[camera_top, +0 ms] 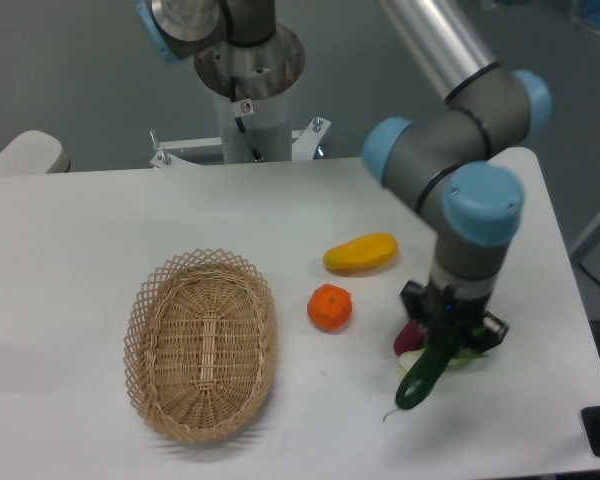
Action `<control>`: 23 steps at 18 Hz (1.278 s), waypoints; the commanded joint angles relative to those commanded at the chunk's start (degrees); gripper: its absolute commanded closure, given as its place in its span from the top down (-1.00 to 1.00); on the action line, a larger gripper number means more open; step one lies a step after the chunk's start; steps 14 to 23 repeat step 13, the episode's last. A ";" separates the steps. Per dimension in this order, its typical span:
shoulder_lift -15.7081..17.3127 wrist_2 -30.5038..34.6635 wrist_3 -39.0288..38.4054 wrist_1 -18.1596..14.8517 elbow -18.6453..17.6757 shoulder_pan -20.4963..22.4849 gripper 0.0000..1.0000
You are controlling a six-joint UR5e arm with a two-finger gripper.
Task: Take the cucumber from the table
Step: 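Lift the held cucumber up off the table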
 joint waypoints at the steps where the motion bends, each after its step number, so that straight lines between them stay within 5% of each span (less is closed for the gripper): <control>1: 0.70 -0.09 4.01 -1.66 0.00 1.75 -0.72; 23: 2.11 -0.09 8.80 -3.17 -0.35 3.96 -0.72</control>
